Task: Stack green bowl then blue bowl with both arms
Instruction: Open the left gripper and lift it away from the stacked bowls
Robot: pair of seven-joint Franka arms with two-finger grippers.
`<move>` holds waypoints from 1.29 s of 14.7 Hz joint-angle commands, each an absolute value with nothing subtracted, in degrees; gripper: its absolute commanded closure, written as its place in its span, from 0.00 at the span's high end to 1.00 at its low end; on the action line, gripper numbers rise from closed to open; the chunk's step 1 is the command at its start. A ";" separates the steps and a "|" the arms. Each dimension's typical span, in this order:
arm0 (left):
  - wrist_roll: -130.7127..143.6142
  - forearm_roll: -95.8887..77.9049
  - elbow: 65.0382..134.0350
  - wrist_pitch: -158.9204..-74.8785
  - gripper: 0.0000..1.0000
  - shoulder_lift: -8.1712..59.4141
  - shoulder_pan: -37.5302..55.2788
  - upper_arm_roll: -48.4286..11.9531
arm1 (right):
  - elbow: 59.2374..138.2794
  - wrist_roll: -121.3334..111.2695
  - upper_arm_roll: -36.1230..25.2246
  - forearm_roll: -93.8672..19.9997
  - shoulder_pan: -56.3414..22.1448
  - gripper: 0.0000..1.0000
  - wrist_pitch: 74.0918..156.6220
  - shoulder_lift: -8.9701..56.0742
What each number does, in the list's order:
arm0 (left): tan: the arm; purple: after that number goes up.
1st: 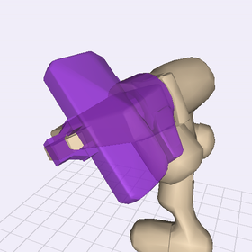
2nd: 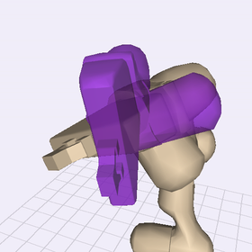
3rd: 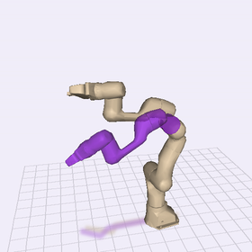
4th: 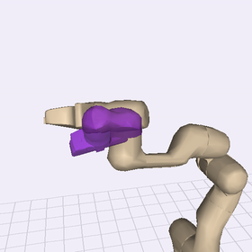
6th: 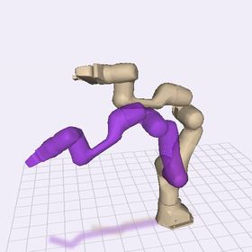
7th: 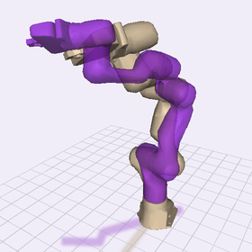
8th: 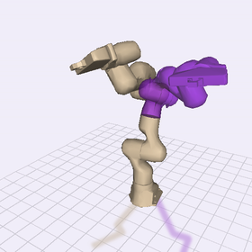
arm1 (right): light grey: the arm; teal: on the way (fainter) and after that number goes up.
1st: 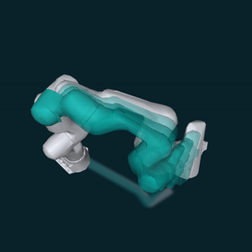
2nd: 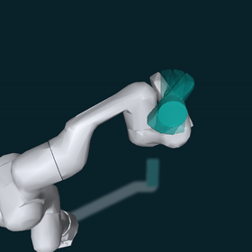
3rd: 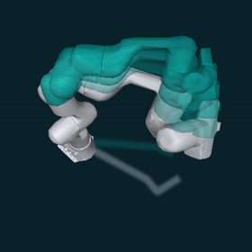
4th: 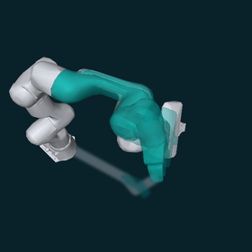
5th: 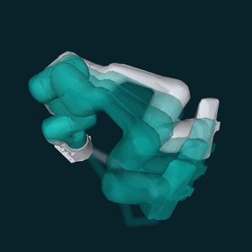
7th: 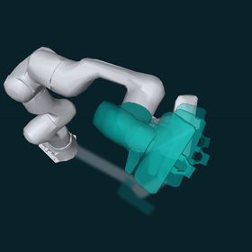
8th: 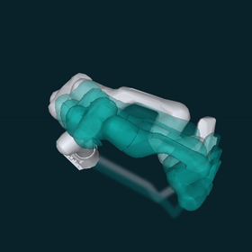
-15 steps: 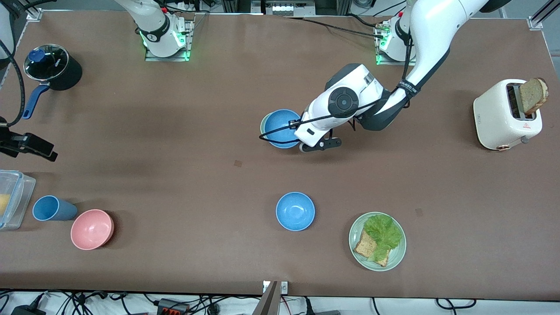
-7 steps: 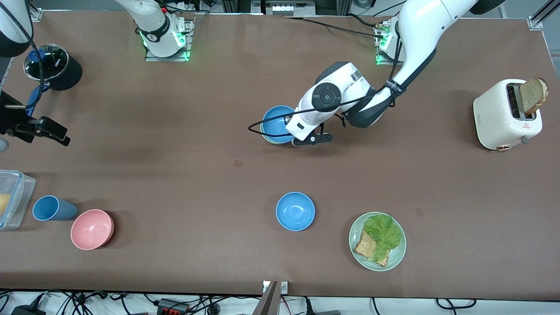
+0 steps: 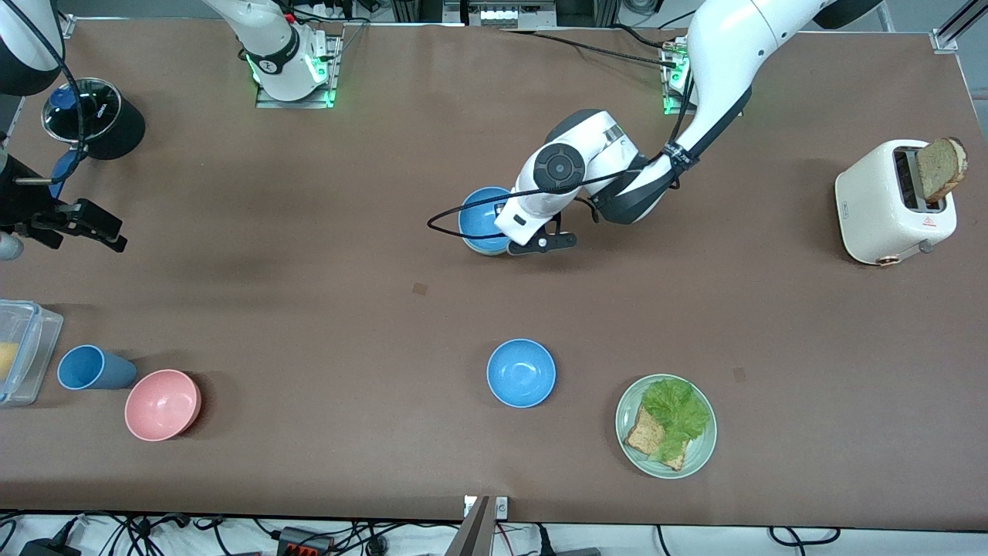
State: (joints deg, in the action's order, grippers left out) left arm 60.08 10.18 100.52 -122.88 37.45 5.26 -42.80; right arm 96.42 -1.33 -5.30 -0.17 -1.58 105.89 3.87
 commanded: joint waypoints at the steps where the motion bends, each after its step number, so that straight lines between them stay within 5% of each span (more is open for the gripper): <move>1: 63.01 11.34 100.11 -125.32 0.01 38.05 7.64 -41.05 | 97.21 -2.11 -4.84 0.53 -1.32 1.00 104.59 2.02; 3: 65.47 11.25 99.84 -125.16 0.28 37.80 7.30 -40.69 | 96.86 -2.72 -4.75 0.53 -1.32 1.00 104.33 2.02; 5: 66.79 11.08 99.32 -124.02 0.36 37.18 6.25 -40.96 | 96.77 -2.55 -4.75 0.53 -1.41 1.00 101.36 1.85; 8: 66.62 10.20 97.92 -119.91 0.39 35.07 2.13 -42.62 | 95.89 -1.94 -4.66 0.44 -1.41 1.00 99.49 2.20; 14: 63.22 10.90 92.99 -111.45 0.43 34.89 -18.87 -57.20 | 94.22 -2.64 -4.66 0.26 -1.49 1.00 99.67 2.37; 19: 43.98 11.16 84.66 -104.34 0.44 35.42 -23.99 -56.43 | 94.57 -2.20 -4.66 0.35 -2.64 1.00 99.05 2.37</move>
